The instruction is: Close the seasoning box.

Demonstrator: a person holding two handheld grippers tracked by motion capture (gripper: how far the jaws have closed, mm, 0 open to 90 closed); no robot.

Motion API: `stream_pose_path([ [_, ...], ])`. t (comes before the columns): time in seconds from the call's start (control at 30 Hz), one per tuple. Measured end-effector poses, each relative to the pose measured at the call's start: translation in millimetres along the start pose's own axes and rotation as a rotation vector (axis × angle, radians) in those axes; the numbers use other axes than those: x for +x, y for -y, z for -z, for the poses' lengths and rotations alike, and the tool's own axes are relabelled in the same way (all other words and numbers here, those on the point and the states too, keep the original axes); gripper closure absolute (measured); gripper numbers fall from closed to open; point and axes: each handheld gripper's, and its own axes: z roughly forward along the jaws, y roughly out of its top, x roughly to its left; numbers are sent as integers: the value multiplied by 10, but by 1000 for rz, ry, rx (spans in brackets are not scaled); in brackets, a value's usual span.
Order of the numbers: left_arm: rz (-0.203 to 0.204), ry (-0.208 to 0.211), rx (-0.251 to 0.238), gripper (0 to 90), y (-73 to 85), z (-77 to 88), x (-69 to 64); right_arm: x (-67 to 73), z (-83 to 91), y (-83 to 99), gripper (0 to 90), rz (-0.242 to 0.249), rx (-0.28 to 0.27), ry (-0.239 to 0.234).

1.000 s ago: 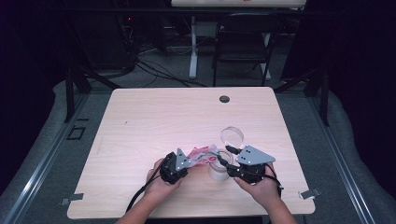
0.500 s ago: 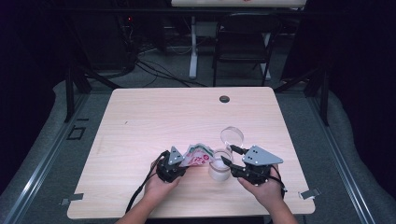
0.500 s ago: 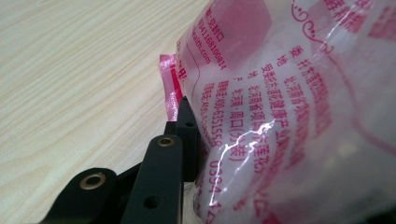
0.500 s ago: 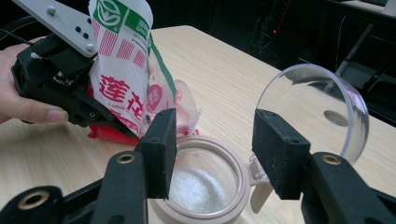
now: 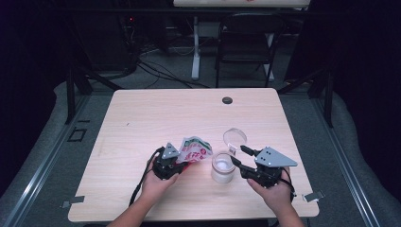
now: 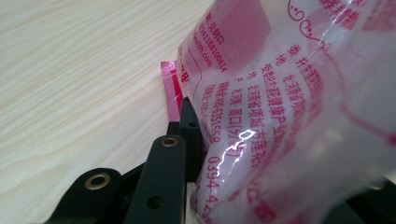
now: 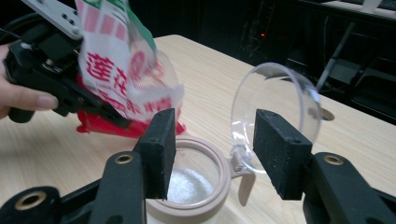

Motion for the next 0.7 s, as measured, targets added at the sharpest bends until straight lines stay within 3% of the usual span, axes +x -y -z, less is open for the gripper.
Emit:
stream_pose_path([
  [0.13, 23, -20, -40, 784, -32, 132, 90, -40, 40, -4, 488, -16, -13, 24],
  [0.3, 30, -88, -75, 783, -27, 366, 213, -104, 66, -13, 483, -33, -20, 42],
  [0.47, 58, -186, -69, 782, 121, 620, 419, -159, 50, -28, 467, -47, -20, 47],
  [0.7, 145, -256, -78, 782, 350, 873, 685, -188, 4, -42, 448, -42, -17, 64],
])
